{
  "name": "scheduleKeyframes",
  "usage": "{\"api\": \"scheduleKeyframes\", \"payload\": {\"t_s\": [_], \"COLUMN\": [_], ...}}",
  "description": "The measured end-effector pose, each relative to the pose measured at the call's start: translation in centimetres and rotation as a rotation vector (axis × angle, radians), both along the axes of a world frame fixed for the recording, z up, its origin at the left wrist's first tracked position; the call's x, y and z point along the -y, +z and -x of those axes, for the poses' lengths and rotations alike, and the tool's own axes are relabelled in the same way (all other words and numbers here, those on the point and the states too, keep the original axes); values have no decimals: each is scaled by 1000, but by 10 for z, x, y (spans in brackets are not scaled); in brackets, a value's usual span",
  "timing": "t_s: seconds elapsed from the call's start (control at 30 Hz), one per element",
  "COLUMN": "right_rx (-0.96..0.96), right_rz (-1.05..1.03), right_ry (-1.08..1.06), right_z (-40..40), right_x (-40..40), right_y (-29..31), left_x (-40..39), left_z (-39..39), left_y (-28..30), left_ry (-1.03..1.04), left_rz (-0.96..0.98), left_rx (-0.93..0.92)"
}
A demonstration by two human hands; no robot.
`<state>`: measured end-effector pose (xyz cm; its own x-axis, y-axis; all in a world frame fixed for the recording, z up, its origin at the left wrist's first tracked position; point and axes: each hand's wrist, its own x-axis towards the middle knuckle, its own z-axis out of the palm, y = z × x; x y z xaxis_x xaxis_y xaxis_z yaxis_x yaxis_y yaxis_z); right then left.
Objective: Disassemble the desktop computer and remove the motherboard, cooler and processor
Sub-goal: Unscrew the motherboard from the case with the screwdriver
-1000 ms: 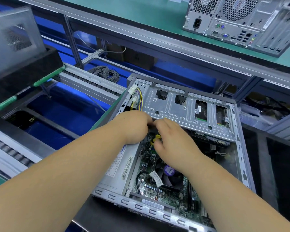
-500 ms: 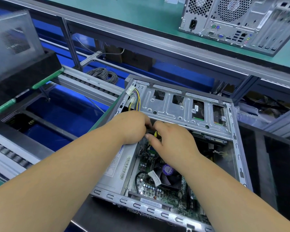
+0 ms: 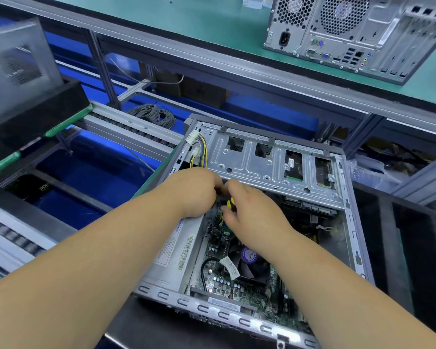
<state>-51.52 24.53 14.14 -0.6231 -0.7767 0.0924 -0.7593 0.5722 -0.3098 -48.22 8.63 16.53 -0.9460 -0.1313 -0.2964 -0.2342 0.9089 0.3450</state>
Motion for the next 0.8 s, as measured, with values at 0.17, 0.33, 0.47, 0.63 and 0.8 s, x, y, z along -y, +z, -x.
{"api": "scheduleKeyframes", "payload": {"t_s": [0.17, 0.33, 0.47, 0.63, 0.8], "right_rx": [-18, 55, 49, 34, 32], "right_rz": [-19, 17, 46, 66, 119], "right_ry": [25, 27, 6, -7, -73], "right_z": [0, 2, 2, 4, 5], "right_x": [-1, -4, -4, -6, -9], "right_y": [3, 6, 9, 9, 12], "left_x": [0, 1, 2, 3, 3], "left_z": [1, 0, 0, 1, 3], "left_y": [-1, 0, -1, -2, -3], "left_ry": [-5, -32, -35, -39, -34], "left_rz": [-5, -13, -4, -8, -28], "left_rx": [-4, -5, -7, -2, 14]}}
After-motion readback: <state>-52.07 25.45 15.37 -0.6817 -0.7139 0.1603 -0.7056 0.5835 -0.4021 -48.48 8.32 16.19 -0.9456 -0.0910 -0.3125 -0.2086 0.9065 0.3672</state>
